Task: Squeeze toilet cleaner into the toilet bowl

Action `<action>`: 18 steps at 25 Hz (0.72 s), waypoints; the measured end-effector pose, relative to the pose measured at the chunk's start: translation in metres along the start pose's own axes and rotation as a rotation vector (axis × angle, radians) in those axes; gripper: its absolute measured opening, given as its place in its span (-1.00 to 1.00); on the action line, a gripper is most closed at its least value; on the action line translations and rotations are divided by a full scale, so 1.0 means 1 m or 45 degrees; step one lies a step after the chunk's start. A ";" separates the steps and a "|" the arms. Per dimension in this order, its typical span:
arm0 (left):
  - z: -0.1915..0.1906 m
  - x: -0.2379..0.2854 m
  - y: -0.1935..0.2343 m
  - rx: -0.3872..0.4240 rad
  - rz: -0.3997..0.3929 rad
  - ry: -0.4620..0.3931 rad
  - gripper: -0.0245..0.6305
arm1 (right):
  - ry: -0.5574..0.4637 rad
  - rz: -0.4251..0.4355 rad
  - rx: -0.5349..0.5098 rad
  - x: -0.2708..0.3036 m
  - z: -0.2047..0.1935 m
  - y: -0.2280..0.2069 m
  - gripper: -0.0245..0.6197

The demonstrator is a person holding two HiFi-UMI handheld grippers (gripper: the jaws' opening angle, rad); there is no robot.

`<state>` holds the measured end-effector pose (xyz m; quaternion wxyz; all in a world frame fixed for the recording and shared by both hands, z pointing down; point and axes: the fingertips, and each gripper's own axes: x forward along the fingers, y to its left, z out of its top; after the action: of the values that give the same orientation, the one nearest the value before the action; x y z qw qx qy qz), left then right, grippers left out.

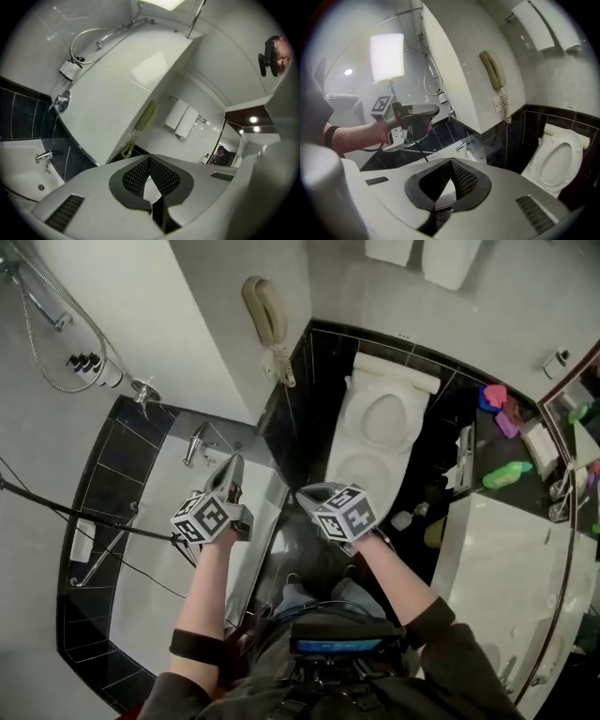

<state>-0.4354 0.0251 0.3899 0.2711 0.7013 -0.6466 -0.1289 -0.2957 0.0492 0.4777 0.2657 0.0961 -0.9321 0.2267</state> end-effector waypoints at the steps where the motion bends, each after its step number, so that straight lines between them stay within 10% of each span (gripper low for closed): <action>1: -0.009 0.008 -0.009 0.038 -0.005 0.023 -0.93 | -0.017 -0.038 0.028 -0.010 -0.007 -0.013 -0.92; 10: -0.117 0.067 -0.121 0.560 -0.141 0.211 -0.93 | -0.224 -0.512 0.232 -0.157 -0.078 -0.117 -0.92; 18: -0.183 0.072 -0.177 0.676 -0.267 0.328 -0.93 | -0.382 -0.897 0.441 -0.288 -0.169 -0.156 -0.92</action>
<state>-0.1804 -0.0026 0.4553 0.1434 0.8209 -0.5423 0.1071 0.0696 0.0089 0.5077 0.1683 0.4841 -0.8188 0.2587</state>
